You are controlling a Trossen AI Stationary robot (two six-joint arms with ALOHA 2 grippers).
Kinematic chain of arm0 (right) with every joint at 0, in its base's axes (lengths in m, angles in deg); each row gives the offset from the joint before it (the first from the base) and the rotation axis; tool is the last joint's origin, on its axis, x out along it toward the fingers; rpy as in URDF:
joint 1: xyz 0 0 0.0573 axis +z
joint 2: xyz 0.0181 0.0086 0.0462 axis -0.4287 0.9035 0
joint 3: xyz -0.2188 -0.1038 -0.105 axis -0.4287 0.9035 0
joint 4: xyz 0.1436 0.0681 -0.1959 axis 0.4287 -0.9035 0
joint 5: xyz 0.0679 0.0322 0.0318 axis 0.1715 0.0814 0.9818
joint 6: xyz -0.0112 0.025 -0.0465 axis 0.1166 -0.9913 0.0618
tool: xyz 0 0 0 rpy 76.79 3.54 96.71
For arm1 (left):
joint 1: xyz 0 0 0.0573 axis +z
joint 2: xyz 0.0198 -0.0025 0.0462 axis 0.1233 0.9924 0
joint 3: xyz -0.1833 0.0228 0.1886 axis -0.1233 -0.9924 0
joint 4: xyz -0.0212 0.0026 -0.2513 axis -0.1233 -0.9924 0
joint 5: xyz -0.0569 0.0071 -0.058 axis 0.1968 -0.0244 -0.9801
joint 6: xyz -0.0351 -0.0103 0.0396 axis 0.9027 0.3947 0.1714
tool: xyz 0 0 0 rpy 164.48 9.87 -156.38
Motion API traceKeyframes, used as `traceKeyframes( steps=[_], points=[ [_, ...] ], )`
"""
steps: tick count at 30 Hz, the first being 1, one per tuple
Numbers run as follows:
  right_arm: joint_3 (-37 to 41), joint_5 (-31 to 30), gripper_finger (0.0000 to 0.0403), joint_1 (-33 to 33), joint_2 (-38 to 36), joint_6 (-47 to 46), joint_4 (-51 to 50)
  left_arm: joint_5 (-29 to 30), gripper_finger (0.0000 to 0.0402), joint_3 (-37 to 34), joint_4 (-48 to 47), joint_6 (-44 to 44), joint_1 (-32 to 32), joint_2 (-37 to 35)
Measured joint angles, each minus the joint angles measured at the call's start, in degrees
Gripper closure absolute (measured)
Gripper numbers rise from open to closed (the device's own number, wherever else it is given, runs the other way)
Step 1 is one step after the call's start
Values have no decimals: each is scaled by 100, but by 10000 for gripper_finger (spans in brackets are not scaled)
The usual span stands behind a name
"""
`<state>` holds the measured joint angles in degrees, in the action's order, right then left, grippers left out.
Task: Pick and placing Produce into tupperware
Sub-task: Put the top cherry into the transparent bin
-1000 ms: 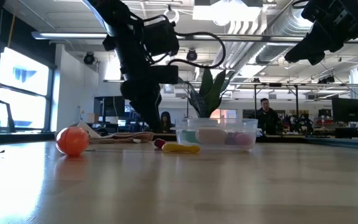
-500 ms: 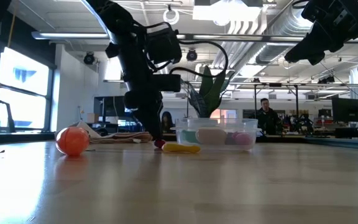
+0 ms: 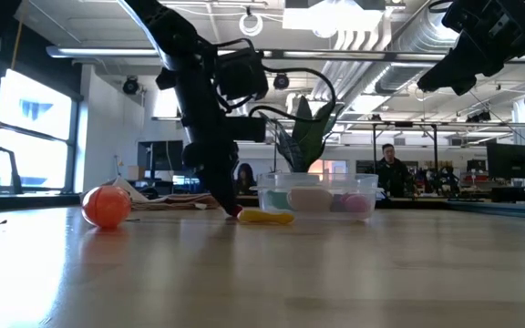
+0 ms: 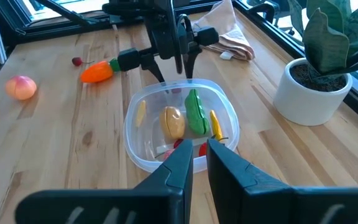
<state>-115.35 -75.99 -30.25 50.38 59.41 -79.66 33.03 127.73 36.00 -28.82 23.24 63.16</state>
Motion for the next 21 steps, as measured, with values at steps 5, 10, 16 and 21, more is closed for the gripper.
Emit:
traceKeyframes(
  steps=[5,10,16,21],
  points=[
    [0,-1,367,0,0,0,0,19,179,2,33,-19,0,2],
    [0,1,367,2,0,0,0,63,179,2,17,-17,0,2],
    [0,-1,367,0,0,0,0,13,204,2,-6,24,0,2],
    [0,1,367,0,0,0,2,-177,224,2,-6,40,-4,2]
  ],
)
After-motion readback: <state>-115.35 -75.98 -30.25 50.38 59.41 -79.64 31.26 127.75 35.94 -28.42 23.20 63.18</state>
